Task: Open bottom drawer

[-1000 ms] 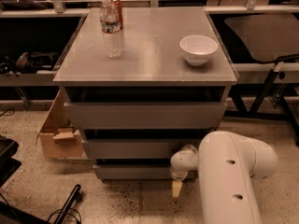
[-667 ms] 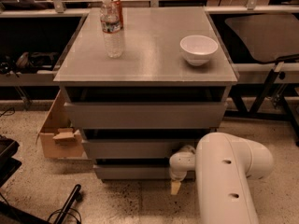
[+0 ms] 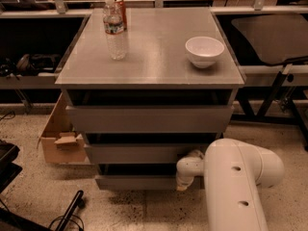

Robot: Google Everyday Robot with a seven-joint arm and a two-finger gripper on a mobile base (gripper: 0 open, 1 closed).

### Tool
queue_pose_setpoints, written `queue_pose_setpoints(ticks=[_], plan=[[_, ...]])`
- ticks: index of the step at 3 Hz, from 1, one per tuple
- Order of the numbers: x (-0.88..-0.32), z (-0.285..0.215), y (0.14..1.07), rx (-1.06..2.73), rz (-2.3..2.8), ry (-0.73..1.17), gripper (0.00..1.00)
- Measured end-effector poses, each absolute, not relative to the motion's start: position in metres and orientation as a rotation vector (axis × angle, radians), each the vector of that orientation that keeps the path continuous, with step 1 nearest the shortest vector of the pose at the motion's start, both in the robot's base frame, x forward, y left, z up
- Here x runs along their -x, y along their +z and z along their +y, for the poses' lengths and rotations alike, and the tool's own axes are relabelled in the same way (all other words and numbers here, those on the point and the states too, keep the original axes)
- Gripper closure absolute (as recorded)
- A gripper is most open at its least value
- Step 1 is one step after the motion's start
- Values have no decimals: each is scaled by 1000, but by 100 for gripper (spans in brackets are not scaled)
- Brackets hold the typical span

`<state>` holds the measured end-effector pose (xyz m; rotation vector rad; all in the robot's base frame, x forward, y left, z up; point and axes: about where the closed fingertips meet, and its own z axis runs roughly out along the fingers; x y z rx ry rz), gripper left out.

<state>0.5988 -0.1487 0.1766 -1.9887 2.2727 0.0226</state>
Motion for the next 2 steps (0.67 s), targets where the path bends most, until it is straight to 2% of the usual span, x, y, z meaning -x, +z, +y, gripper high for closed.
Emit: queue_pose_setpoints(ticks=[1, 2], plan=[[-599, -149, 185, 1989, 2273, 23, 87], [-597, -148, 188, 1989, 2273, 23, 100]])
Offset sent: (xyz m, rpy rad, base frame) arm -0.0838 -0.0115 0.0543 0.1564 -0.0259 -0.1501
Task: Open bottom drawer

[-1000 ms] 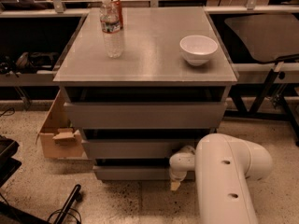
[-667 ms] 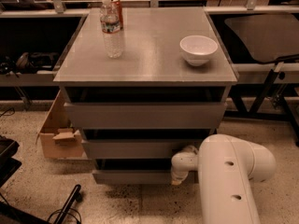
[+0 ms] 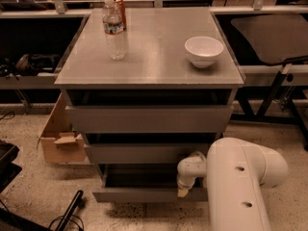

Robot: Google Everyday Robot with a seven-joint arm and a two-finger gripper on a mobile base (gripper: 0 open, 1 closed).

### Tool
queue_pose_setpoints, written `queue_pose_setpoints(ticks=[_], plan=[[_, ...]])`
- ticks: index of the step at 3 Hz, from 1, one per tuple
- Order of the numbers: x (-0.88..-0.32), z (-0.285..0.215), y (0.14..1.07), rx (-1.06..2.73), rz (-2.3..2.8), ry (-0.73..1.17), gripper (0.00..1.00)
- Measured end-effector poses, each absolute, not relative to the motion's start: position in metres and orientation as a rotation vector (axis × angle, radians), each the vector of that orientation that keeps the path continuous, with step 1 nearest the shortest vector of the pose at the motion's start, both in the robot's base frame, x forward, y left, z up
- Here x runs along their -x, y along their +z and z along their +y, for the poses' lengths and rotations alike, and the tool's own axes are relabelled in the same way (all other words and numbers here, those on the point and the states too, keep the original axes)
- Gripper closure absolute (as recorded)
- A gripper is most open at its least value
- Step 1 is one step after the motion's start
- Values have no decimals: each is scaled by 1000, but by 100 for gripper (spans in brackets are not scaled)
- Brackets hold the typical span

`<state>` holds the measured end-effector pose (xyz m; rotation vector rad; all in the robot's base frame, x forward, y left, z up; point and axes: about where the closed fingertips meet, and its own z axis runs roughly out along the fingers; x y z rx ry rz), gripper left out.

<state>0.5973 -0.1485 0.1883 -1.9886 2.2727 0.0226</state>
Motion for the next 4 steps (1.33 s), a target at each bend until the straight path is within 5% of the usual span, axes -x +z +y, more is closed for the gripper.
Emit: queue_pose_setpoints(ticks=[1, 4], plan=[[-596, -148, 188, 1989, 2273, 23, 84], [-596, -148, 188, 1989, 2273, 23, 14]])
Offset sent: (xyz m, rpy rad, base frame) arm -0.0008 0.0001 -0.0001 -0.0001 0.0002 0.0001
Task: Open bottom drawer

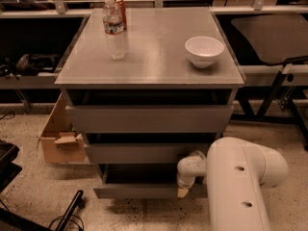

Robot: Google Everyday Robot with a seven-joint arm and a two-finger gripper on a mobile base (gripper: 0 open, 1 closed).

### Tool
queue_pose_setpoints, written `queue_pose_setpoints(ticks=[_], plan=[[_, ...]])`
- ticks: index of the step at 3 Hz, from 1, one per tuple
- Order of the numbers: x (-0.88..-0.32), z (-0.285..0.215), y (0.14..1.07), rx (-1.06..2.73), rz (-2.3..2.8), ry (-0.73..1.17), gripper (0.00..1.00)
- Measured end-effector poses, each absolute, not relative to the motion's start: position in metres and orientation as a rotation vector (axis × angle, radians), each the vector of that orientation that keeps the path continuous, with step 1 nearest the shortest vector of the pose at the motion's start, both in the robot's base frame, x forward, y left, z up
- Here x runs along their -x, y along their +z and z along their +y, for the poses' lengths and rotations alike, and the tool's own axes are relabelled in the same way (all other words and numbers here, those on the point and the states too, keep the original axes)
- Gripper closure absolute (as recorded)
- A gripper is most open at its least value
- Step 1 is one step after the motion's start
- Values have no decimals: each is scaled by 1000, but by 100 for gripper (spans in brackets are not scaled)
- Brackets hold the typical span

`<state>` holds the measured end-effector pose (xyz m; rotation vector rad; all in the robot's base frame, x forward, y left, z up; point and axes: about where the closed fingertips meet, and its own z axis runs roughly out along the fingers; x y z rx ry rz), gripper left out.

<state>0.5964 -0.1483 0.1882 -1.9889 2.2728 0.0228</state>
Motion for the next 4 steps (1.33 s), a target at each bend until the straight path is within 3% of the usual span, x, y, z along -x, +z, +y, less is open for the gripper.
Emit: queue_pose_setpoints(ticks=[1, 3, 4], plan=[[-596, -148, 188, 1989, 2273, 23, 0], [-571, -153, 177, 1991, 2310, 79, 0], [-519, -169, 163, 2007, 2408, 144, 19]])
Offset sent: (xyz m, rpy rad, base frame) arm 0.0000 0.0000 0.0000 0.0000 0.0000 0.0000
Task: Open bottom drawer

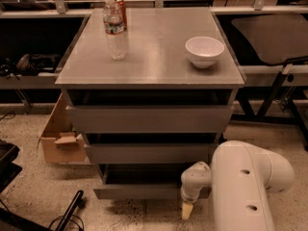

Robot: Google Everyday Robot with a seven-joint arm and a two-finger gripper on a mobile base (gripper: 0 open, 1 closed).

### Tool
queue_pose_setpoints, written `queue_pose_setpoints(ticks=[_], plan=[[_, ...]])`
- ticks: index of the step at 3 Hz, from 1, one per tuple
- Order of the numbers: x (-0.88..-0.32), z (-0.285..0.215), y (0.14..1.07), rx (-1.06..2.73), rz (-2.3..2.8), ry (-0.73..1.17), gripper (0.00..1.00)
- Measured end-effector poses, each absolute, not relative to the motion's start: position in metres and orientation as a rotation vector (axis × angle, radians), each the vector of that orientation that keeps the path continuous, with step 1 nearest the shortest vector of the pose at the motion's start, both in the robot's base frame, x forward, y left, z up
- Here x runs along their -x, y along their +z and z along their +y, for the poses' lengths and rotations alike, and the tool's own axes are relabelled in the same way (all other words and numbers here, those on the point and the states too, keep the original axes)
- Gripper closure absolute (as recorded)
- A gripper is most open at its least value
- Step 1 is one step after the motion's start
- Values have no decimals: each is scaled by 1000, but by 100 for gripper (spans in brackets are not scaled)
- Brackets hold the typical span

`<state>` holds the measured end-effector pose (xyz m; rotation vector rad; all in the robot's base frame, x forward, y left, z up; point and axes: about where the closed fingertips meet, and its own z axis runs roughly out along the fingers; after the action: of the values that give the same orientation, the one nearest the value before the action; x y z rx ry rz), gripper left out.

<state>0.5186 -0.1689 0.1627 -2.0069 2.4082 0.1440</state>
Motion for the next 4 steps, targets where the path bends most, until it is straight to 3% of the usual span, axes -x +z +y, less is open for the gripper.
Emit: queue_pose_setpoints(ticks=[3, 4], plan=[[-468, -182, 174, 2025, 2484, 141, 89], [-468, -182, 173, 2025, 2484, 141, 87]])
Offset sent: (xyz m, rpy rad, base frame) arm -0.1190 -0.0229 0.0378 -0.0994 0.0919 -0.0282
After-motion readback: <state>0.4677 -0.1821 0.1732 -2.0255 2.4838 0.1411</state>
